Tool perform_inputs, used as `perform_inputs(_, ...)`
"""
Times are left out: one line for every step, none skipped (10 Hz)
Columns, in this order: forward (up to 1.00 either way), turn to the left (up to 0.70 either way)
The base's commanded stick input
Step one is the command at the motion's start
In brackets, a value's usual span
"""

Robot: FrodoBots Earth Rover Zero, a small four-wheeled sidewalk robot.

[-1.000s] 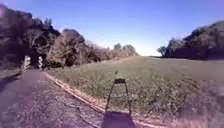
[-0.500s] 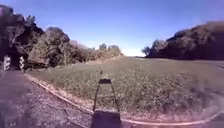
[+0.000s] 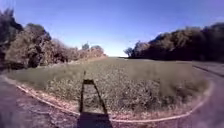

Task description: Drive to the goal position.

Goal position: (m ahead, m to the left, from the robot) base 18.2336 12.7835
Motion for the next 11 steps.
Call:
perform_inputs(-0.04, -0.85)
perform_inputs(-0.04, -0.85)
perform_inputs(-0.04, -0.79)
perform_inputs(-0.04, -0.53)
perform_inputs(-0.04, -0.14)
perform_inputs(-0.04, 0.00)
perform_inputs(-0.05, 0.00)
perform_inputs(-0.05, 0.15)
perform_inputs(-0.03, 0.43)
perform_inputs(0.00, 0.82)
perform_inputs(0.00, 0.85)
